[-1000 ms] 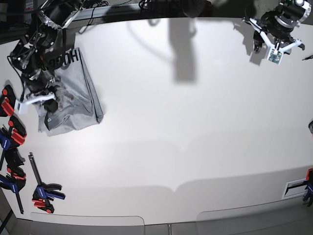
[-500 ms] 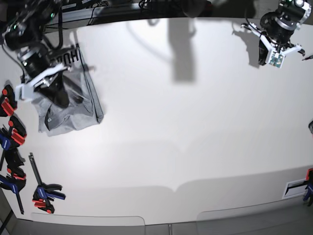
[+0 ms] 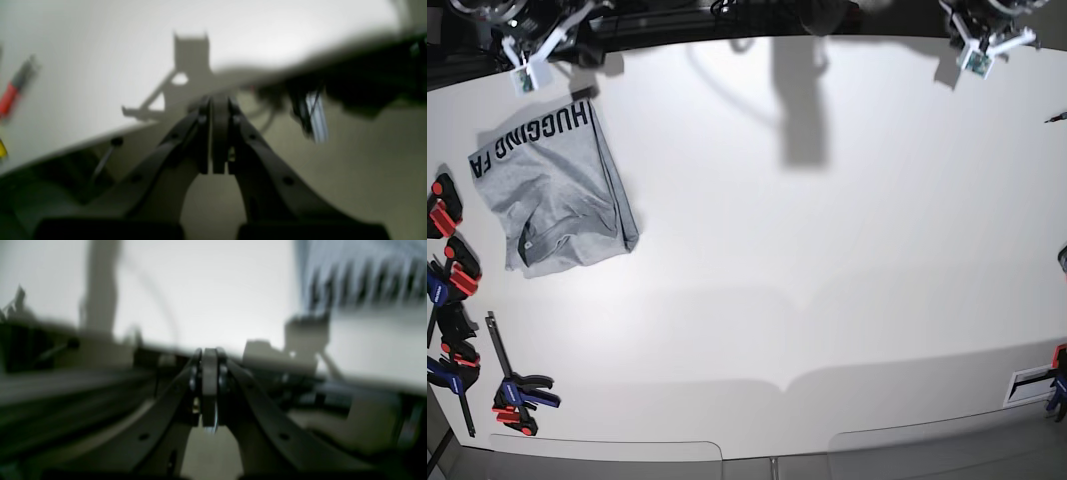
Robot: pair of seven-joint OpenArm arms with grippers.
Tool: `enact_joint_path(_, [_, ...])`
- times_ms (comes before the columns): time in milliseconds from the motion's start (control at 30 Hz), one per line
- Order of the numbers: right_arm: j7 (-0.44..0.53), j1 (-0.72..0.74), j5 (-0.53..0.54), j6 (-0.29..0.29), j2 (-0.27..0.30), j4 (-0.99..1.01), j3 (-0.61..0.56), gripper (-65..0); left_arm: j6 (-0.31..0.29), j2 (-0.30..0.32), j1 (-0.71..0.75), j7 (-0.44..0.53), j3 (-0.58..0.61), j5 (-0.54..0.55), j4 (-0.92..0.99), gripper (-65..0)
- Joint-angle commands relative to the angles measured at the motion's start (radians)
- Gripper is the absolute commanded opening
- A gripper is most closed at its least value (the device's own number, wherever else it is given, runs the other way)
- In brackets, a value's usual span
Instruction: Fold the T-shirt properly
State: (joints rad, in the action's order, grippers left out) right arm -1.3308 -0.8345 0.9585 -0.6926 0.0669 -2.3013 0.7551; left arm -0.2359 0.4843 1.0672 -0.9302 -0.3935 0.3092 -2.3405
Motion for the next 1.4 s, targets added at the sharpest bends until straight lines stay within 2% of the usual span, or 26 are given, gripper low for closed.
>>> enact_joint_path(0, [0.005,-0.038,0.018,-0.006,0.008,-0.016,0.006,-65.0,0.001,0.006,0.047,-0.001,-0.006,-0.002,-0.016,-65.0])
enact_joint_path(133, [-0.014,-0.145,0.018,-0.006,0.008,-0.01,0.004,-65.0,0.001,0.006,0.184,-0.004,-0.006,0.004,-0.016,-65.0])
enact_joint_path(200, [-0.011,-0.175,0.018,-0.006,0.008,0.01,0.004,-65.0,0.0,0.006,0.231,0.004,-0.006,0.045,0.008,-65.0])
enact_joint_path(333, [0.055,-0.179,-0.003,-0.006,0.008,0.142,-0.032,-65.0,-0.003,-0.006,0.236,0.139,-0.004,0.163,0.199,-65.0])
enact_joint_path(433, [0.214,-0.17,-0.1,-0.006,0.019,0.328,-0.125,-65.0,-0.008,-0.038,0.161,0.242,-0.004,0.201,0.435,-65.0])
enact_joint_path(533, [0.364,-0.122,-0.235,-0.006,0.06,0.557,-0.262,-65.0,-0.011,-0.07,0.039,0.251,-0.004,0.249,0.702,-65.0])
enact_joint_path(700, [0.513,0.058,-0.447,-0.006,0.134,0.987,-0.51,-65.0,-0.011,-0.113,-0.183,0.252,-0.004,0.416,1.137,-65.0])
enact_joint_path(767, [0.564,0.151,-0.517,-0.006,0.144,1.152,-0.59,-65.0,-0.021,-0.132,-0.268,0.274,-0.004,0.441,1.282,-65.0])
enact_joint_path(800, [0.599,0.2,-0.542,0.032,0.143,1.229,-0.622,-65.0,-0.034,-0.14,-0.306,0.289,-0.004,0.441,1.344,-65.0])
enact_joint_path(933, [0.668,0.382,-0.563,0.287,0.14,1.471,-0.744,-65.0,-0.11,-0.169,-0.432,0.35,-0.004,0.441,1.515,-65.0])
enact_joint_path(1000, [0.681,0.451,-0.563,0.365,0.14,1.544,-0.797,-65.0,-0.125,-0.179,-0.478,0.376,0.002,0.44,1.551,-65.0])
enact_joint_path(1133, [0.766,0.55,-0.563,0.434,0.14,1.613,-0.877,-65.0,-0.125,-0.198,-0.529,0.47,0.066,0.332,1.56,-65.0])
enact_joint_path(1300, [0.825,0.62,-0.563,0.525,0.106,1.617,-0.918,-65.0,-0.124,-0.204,-0.548,0.727,0.246,0.093,1.56,-65.0])
enact_joint_path(1367, [0.851,0.63,-0.563,0.537,0.081,1.617,-0.919,-65.0,-0.124,-0.204,-0.557,0.813,0.32,-0.003,1.56,-65.0])
